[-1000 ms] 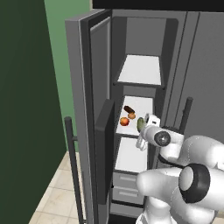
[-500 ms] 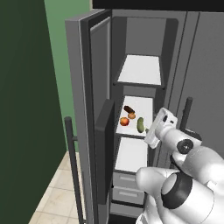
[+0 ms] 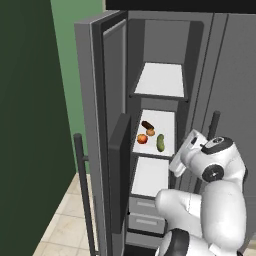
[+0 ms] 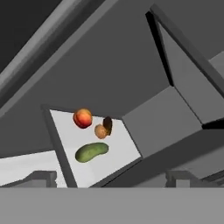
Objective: Take the sweet potato and tangerine from the highest rack and move them to the second highest rack where the cucumber and peach are located, to maximize freezer space. Close the freezer door after rearranging.
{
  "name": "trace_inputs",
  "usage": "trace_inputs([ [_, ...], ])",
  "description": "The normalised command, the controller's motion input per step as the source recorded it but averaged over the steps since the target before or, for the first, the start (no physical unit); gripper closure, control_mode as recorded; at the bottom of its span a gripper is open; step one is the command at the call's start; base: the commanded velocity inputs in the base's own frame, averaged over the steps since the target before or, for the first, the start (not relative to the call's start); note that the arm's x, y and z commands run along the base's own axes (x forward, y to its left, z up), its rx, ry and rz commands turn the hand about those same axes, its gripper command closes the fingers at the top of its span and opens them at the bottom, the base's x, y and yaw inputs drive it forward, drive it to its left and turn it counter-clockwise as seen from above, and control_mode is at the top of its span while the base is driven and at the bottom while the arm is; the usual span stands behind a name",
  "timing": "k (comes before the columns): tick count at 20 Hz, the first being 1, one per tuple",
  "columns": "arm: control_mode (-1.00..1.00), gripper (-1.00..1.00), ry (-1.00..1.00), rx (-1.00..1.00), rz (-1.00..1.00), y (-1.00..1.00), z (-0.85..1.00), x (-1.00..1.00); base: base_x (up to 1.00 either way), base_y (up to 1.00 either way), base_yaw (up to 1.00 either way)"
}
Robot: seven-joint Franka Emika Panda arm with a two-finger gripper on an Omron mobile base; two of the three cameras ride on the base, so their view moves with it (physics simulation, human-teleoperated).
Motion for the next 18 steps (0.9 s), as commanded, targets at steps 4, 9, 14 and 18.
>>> trace_inputs([
  [4,-1.00,-1.00,0.27,0.06,0.00,0.13,0.92,-0.65,0.00,0.00,0.00],
  [9,-1.00,-1.00,0.25,0.10,0.00,0.08,0.90,-0.71,0.00,0.00,0.00],
  [14,-1.00,-1.00,0.18,0.19,0.00,0.10,1.00,-0.60,0.00,0.00,0.00],
  [18,-1.00,-1.00,0.17,0.22,0.00,0.17,1.00,-0.56,0.00,0.00,0.00],
])
